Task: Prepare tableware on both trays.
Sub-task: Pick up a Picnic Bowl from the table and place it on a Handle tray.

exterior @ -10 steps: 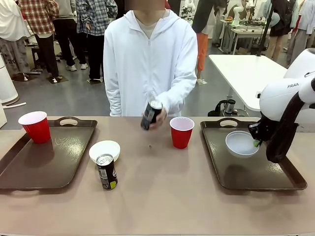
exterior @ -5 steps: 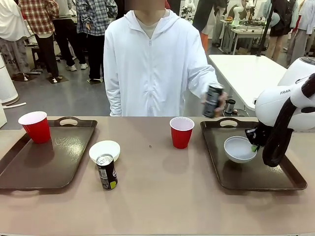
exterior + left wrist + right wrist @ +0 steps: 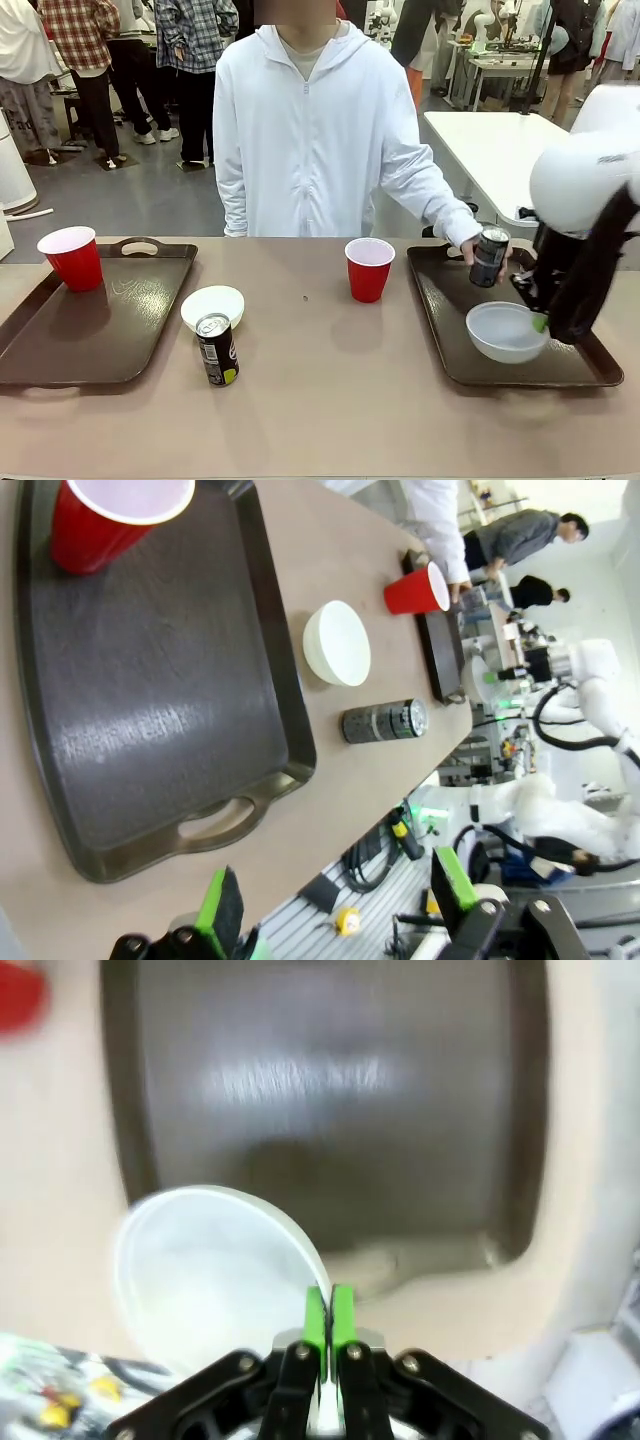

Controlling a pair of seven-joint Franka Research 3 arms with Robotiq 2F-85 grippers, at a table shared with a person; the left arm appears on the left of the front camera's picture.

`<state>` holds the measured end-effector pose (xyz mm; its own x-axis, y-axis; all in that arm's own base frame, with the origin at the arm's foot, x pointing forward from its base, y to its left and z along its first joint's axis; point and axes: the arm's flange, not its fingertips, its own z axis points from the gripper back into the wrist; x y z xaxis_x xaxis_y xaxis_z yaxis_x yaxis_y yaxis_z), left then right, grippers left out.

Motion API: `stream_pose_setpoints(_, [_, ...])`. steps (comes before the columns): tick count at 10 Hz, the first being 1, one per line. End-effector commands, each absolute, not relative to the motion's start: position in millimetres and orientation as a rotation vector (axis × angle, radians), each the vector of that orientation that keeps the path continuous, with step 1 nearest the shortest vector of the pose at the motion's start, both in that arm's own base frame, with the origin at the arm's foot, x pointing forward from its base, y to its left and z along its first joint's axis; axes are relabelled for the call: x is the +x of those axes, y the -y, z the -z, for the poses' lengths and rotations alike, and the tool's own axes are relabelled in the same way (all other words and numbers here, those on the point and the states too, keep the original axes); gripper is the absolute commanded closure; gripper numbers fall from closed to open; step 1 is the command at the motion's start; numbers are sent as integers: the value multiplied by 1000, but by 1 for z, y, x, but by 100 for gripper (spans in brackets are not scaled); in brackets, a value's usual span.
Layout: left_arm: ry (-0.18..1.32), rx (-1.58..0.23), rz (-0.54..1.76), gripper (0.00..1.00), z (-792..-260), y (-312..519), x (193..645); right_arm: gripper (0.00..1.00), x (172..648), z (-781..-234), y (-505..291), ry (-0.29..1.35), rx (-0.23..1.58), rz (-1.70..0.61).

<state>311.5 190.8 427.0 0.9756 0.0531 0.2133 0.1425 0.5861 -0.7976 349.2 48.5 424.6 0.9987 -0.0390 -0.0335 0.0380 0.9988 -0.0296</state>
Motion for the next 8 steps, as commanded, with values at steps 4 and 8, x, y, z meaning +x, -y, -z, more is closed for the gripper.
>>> stream_pose_setpoints(4, [234,-960,53,0,-428,-192,311,96,291,-405,-44,-56,-50,49])
stream_pose_setpoints(8, [234,-960,53,0,-428,-192,311,96,338,-396,-48,113,-24,60])
